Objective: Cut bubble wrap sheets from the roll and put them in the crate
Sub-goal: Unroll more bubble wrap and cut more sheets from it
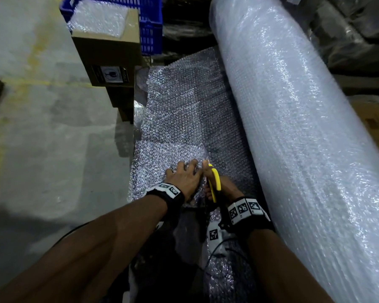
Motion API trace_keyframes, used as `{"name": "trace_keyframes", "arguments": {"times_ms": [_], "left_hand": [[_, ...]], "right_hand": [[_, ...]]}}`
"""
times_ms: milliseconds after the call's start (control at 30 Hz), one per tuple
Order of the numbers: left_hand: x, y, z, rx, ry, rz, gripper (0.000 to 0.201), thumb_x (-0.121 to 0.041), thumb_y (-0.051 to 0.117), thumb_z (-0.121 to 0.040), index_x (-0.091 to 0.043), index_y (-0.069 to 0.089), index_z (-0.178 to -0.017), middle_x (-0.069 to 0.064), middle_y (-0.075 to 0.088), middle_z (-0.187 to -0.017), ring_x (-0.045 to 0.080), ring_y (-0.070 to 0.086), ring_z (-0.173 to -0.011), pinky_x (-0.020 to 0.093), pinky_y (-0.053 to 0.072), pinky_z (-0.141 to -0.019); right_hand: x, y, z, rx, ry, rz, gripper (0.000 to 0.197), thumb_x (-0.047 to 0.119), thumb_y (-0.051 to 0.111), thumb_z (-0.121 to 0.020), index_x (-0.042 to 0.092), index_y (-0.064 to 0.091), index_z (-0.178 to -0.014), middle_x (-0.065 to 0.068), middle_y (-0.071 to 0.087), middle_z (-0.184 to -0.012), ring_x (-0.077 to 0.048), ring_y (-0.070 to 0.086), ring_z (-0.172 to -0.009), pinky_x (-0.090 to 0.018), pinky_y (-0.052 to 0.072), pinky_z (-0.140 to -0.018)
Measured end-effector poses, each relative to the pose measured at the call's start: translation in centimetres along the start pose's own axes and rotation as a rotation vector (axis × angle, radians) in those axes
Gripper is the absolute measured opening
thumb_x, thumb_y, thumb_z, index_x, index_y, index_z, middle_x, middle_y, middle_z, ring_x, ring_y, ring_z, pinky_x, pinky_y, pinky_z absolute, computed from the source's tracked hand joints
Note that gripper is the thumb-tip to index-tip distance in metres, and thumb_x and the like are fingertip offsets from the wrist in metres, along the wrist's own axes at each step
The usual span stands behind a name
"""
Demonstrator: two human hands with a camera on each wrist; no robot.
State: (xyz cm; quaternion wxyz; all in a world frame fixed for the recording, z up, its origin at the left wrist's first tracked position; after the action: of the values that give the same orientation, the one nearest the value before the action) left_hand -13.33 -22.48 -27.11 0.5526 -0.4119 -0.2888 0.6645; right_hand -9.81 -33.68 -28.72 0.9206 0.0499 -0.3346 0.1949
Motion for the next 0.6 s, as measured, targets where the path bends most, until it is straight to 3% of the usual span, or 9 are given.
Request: {"name": "trace_keyframes", "arguments": {"times_ms": [100, 333, 467, 500, 600], "left_hand": [[-0.01, -0.08, -0.05, -0.006, 0.001, 0.010, 0.090, -0.013, 0.060, -0.092, -0.023, 0.000, -0.158, 0.005, 0.001, -0.163, 0.040, 0.020, -0.137, 0.066, 0.034, -0.101], [0.10, 0.10, -0.29, -0.013, 0.002, -0.001, 0.096, -0.017, 0.070, -0.087, -0.023, 0.005, -0.156, 0.005, 0.000, -0.162, 0.041, 0.020, -0.135, 0.065, 0.035, -0.100], [0.19, 0.37, -0.45, -0.017, 0.012, 0.002, 0.107, -0.021, 0.078, -0.080, -0.025, 0.004, -0.156, 0.005, 0.001, -0.161, 0.042, 0.020, -0.136, 0.066, 0.034, -0.100], [0.24, 0.40, -0.41, -0.021, 0.013, 0.005, 0.110, -0.022, 0.080, -0.077, -0.025, 0.003, -0.157, 0.006, 0.002, -0.161, 0.041, 0.020, -0.136, 0.066, 0.033, -0.100], [0.16, 0.34, -0.29, -0.034, 0.008, 0.025, 0.095, -0.022, 0.075, -0.081, -0.024, 0.015, -0.155, 0.005, 0.003, -0.161, 0.040, 0.020, -0.136, 0.065, 0.032, -0.101]], "right_hand": [[-0.02, 0.42, -0.21, 0.024, 0.007, -0.026, 0.059, 0.075, 0.065, -0.069, 0.024, 0.035, -0.063, 0.000, 0.032, -0.051, -0.011, 0.032, -0.036, -0.016, 0.030, -0.038], [0.43, -0.05, -0.67, -0.005, 0.037, -0.014, 0.052, 0.060, 0.060, -0.090, 0.022, 0.036, -0.063, 0.001, 0.032, -0.048, -0.010, 0.031, -0.035, -0.015, 0.027, -0.038], [0.33, 0.15, -0.54, 0.010, 0.018, 0.014, 0.061, 0.076, 0.067, -0.062, 0.024, 0.037, -0.060, 0.000, 0.032, -0.052, -0.011, 0.032, -0.037, -0.016, 0.029, -0.038], [0.42, 0.35, -0.42, 0.016, 0.017, 0.014, 0.060, 0.076, 0.066, -0.062, 0.024, 0.036, -0.059, 0.001, 0.032, -0.051, -0.010, 0.032, -0.036, -0.016, 0.029, -0.037], [0.82, 0.16, 0.06, 0.037, 0.007, 0.033, 0.058, 0.075, 0.059, -0.076, 0.026, 0.034, -0.057, 0.002, 0.028, -0.050, -0.010, 0.028, -0.037, -0.016, 0.025, -0.038]]}}
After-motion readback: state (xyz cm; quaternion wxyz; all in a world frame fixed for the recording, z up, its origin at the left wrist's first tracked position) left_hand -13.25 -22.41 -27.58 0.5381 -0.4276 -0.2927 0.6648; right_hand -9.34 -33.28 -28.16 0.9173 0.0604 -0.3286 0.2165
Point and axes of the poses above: each hand's wrist, its own z-axis away from the middle knuckle, its own y-axis out of the palm, x = y × z, the point moved 5 cm from there along -z, towards the middle knuckle
